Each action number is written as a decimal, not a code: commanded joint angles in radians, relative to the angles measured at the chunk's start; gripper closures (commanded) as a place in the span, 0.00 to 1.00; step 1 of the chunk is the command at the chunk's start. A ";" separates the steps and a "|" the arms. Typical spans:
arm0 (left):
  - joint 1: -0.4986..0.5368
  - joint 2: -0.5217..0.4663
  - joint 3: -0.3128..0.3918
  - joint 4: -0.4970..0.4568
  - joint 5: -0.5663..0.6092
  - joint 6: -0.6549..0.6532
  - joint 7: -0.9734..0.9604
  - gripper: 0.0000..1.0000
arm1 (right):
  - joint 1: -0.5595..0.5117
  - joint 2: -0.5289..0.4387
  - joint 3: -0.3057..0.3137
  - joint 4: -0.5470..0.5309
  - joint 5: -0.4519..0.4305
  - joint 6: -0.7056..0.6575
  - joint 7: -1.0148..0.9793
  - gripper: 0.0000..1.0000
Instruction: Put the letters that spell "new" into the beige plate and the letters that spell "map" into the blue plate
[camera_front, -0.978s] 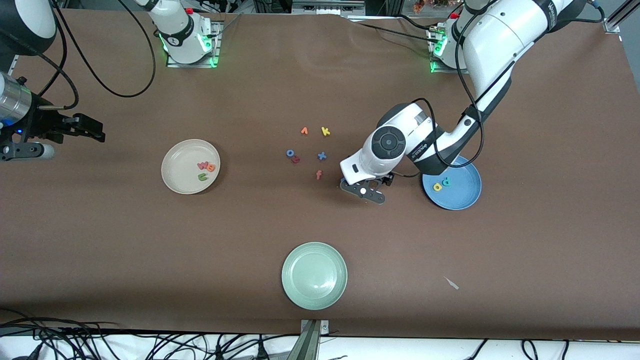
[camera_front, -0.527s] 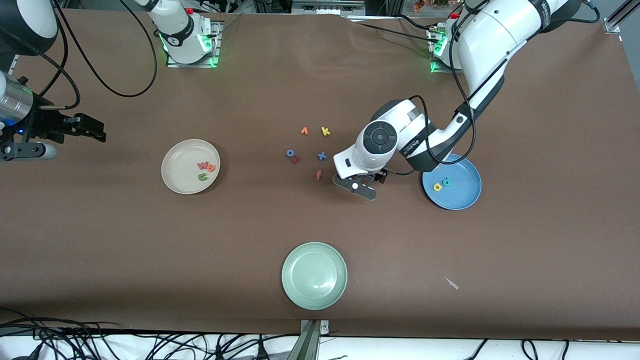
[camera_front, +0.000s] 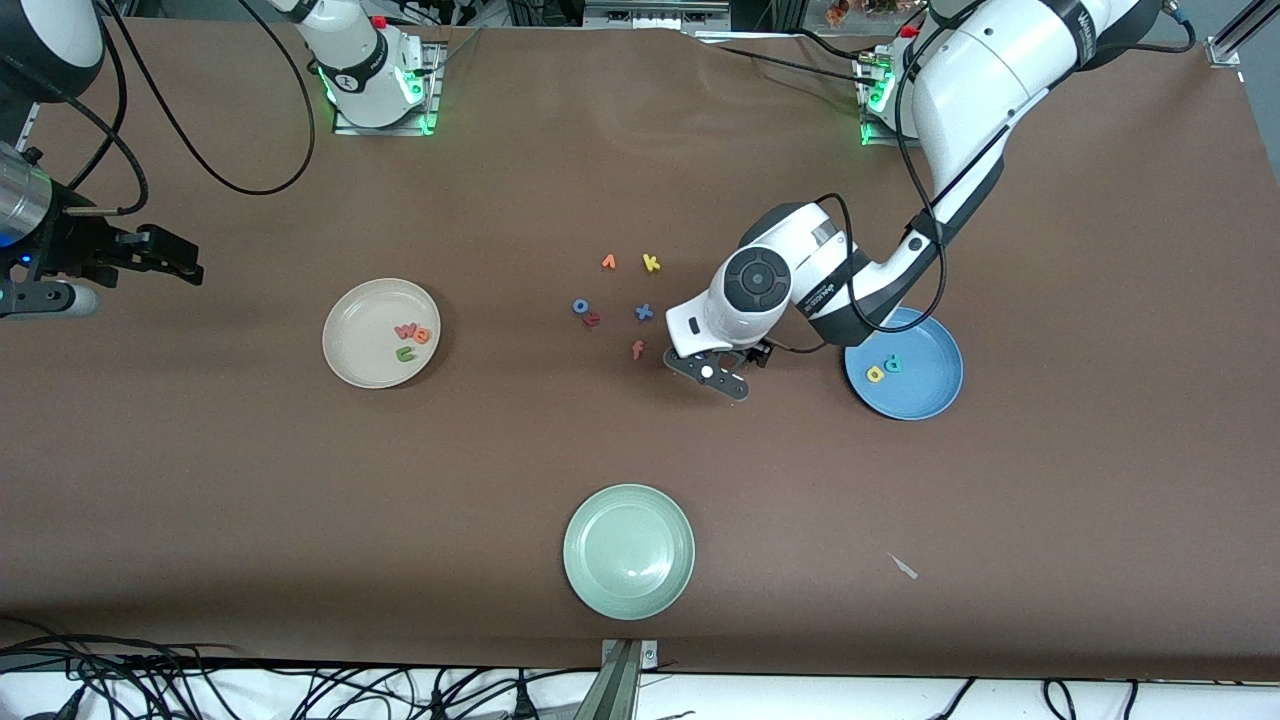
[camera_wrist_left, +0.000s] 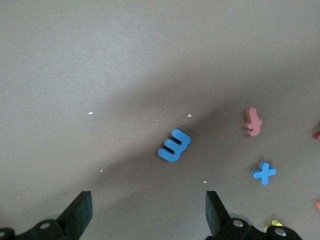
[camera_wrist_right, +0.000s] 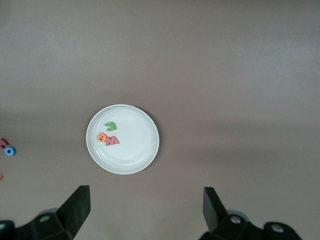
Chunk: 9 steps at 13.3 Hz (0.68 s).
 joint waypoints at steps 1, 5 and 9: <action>-0.032 0.017 0.004 0.014 0.079 0.026 0.155 0.00 | 0.012 0.015 -0.010 0.036 0.004 -0.026 0.002 0.00; -0.047 0.040 0.004 0.012 0.105 0.066 0.171 0.00 | 0.010 0.015 -0.012 0.056 0.004 -0.026 -0.001 0.00; -0.092 0.060 0.040 0.012 0.117 0.085 0.162 0.00 | 0.012 0.015 -0.008 0.056 0.010 -0.026 -0.004 0.00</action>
